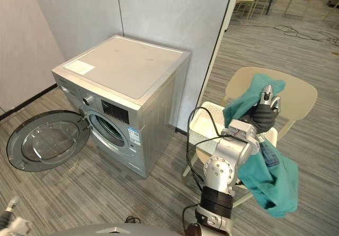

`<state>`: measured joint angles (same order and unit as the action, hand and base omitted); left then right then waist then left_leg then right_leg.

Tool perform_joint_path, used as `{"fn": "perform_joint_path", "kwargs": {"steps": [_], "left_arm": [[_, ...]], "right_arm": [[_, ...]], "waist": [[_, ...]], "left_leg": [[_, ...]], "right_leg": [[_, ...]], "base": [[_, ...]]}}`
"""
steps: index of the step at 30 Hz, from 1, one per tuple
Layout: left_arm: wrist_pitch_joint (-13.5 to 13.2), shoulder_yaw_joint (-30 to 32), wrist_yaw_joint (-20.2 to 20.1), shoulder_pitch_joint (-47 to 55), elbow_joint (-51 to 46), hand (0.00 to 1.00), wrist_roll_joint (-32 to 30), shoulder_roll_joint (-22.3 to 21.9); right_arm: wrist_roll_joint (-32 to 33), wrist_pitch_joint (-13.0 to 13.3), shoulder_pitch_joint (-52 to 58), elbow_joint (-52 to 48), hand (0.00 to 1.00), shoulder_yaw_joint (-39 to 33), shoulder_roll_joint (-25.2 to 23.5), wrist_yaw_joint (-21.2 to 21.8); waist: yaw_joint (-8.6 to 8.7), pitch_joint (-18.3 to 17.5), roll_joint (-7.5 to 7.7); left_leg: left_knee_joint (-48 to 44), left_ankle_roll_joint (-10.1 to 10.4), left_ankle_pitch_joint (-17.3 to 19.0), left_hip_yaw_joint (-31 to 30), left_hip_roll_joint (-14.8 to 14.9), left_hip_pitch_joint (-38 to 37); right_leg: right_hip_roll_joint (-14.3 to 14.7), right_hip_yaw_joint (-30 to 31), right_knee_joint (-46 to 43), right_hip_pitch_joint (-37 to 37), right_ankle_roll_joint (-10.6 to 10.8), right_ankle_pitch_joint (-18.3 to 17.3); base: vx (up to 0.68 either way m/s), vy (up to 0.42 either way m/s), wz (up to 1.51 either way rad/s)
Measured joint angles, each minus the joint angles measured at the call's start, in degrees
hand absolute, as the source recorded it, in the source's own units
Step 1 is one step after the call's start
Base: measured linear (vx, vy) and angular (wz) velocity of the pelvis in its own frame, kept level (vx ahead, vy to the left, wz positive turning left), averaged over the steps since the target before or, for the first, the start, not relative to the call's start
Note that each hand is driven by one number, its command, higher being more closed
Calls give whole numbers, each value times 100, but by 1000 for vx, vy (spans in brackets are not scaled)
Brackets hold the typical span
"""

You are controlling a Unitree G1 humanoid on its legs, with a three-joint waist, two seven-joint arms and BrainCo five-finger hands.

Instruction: Pick up the laundry basket with both hands and put the clothes into the washing machine.

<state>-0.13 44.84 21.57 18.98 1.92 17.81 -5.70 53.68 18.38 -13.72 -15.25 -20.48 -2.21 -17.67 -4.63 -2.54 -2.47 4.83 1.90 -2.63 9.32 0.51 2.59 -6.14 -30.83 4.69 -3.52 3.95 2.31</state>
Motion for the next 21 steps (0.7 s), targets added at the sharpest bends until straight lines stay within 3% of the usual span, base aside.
{"fn": "perform_joint_path", "kwargs": {"steps": [4, 9, 13, 21], "left_arm": [[-308, -303, 440, -185, -1313, 0, -263, 28], [-562, -921, 506, -941, -1925, 0, -696, 128], [-659, -1843, 138, -1372, -1930, 0, -783, 407], [-714, -3738, -830, -2341, -1304, 0, -252, 1072]], "right_arm": [[-4, 1, -133, 153, 100, 26, 1, -2], [-5, 2, -361, 311, 100, 69, 59, 2], [-4, -11, -723, 311, 100, 390, 152, 54], [0, -143, -1339, 557, 100, 1116, 423, 236]], "waist": [[11, 45, 12], [133, 189, -52], [196, 352, -10], [391, 422, 11]], "left_leg": [[-2, -38, -62, 7, 5, -127], [-28, -37, -317, 39, 23, -199], [-35, -21, -314, 190, 59, -360], [-32, -22, -300, 350, 81, -407]], "right_leg": [[11, -1, -9, -124, -50, 22], [20, 39, -9, -187, -42, 27], [37, 201, -9, -260, -55, 44], [52, 344, -7, -229, -69, 48]], "base": [[67, 12, 0], [36, 3, -6], [33, 7, -20], [5, 17, -11]]}}
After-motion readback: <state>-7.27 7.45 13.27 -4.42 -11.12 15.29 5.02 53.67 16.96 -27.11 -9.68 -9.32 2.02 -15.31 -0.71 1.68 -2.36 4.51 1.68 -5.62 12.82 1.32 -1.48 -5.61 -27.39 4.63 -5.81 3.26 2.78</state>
